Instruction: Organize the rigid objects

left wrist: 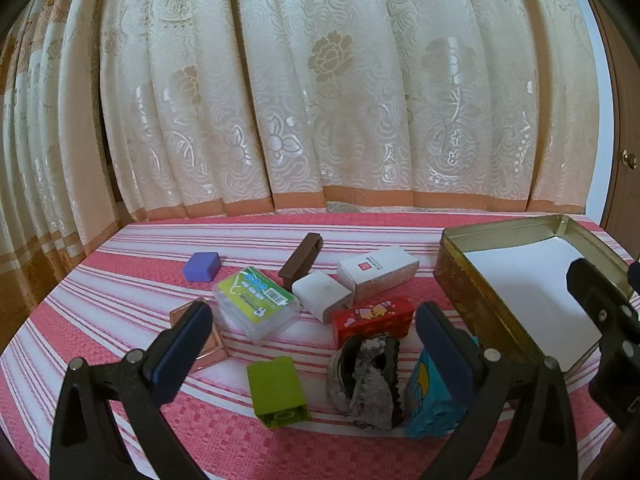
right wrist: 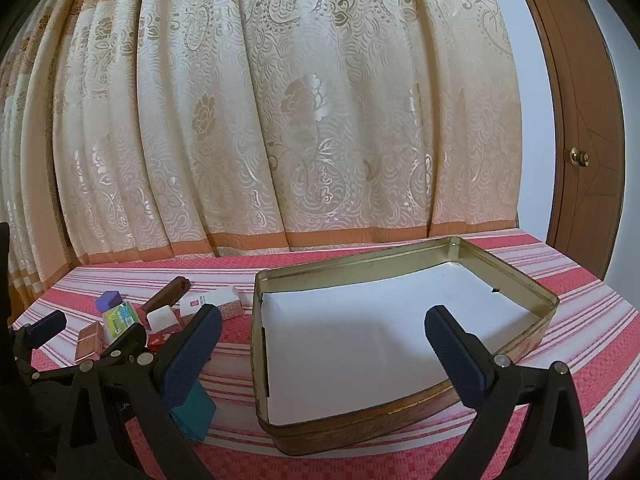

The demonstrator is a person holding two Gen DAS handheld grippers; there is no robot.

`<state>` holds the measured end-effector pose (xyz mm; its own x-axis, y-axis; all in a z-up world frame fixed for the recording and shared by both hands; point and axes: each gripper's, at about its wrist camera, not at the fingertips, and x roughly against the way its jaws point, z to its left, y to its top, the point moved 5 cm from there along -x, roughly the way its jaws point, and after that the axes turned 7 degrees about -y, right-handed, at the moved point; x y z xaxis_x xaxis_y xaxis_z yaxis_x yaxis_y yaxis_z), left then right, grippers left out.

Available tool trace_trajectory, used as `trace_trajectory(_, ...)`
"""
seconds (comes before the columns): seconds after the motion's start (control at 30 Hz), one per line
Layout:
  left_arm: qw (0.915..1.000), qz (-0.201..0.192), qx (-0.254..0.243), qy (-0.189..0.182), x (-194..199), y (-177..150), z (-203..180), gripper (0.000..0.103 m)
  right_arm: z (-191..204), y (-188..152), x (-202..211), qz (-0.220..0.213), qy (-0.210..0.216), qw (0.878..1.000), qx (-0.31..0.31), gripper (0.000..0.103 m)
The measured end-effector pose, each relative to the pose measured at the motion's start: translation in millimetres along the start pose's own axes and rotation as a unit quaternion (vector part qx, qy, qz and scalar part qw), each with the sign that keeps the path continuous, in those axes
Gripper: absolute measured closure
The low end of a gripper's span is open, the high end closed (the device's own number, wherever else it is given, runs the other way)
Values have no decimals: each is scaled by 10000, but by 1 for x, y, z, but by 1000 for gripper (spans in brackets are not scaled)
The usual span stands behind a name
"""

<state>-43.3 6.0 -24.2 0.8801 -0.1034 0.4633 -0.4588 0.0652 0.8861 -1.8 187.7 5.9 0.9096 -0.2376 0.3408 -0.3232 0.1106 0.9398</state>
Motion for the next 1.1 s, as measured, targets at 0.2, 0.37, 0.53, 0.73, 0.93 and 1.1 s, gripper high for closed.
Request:
trace_trajectory(0.2,10000,3,2,7,0,0,0,0,0,0,0,-16,18,10000,26,0)
trace_trajectory(0.37,10000,5,11,0,0,0,0,0,0,0,0,-25,13,10000,33,0)
trace_trajectory(0.53,9999,10,128,-38,0,0,3,0,3,-1,1,-50,25,9999,111,0)
trace_trajectory(0.73,9996,-55,247,134,7,-3,13,0,7,-2,2,-37,145,9997,193,1)
trace_trajectory(0.93,9974,-13,334,636,22,-11,42,0,22,-7,3,79,539,9974,474,1)
trace_trajectory(1.1,9953,13,508,820,39,-23,69,0,43,-14,9,138,1083,9911,766,1)
